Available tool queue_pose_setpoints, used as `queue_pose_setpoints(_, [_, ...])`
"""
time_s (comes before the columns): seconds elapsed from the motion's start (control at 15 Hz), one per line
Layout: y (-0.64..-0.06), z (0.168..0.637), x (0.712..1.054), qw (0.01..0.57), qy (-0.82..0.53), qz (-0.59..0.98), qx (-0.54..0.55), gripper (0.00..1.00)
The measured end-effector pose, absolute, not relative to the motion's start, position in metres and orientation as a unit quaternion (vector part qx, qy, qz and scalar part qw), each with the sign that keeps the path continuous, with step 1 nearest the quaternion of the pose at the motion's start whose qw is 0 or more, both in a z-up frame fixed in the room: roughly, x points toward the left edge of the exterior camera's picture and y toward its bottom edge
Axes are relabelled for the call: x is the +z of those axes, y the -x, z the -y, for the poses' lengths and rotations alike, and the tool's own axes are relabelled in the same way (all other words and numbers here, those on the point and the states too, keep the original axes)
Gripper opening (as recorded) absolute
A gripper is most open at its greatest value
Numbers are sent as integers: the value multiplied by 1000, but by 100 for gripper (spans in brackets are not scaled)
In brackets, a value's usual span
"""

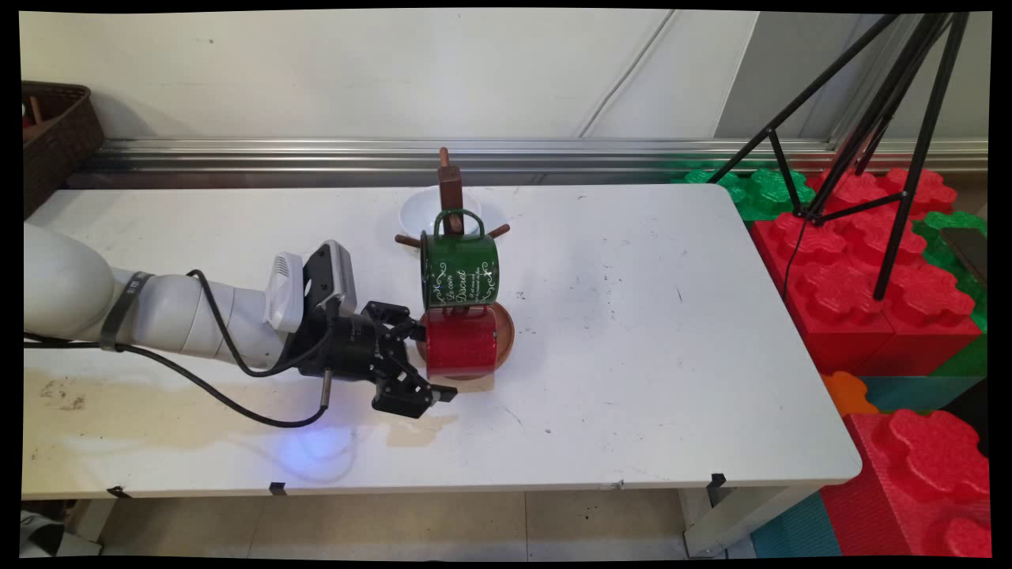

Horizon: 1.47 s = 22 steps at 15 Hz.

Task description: Pick up the red mug from the rack

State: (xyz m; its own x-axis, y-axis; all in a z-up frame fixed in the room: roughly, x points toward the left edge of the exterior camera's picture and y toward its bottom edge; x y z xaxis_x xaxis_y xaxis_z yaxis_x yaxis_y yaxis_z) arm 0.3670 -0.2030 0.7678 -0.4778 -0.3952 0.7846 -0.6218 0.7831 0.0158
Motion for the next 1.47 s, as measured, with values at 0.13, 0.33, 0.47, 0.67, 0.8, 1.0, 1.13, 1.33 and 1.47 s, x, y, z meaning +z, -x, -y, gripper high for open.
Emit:
queue_pose_setpoints(0.13, [-367,204,767,416,-301,847,136,100])
queue_pose_setpoints(0.33, [-366,204,766,417,-301,847,135,100])
queue_pose_setpoints(0.47, [-365,205,765,417,-302,847,134,100])
queue_pose_setpoints(0.67, [-364,206,764,418,-301,847,134,100])
queue_pose_setpoints(0.8, [-362,206,764,418,-300,847,135,100])
queue_pose_setpoints(1.0, [-360,207,764,419,-299,847,133,100])
queue_pose_setpoints(1.13, [-358,207,764,420,-298,847,132,0])
queue_pose_setpoints(1.33, [-356,208,764,422,-299,846,130,0])
queue_pose_setpoints(1.47, [-355,208,764,422,-299,846,129,0])
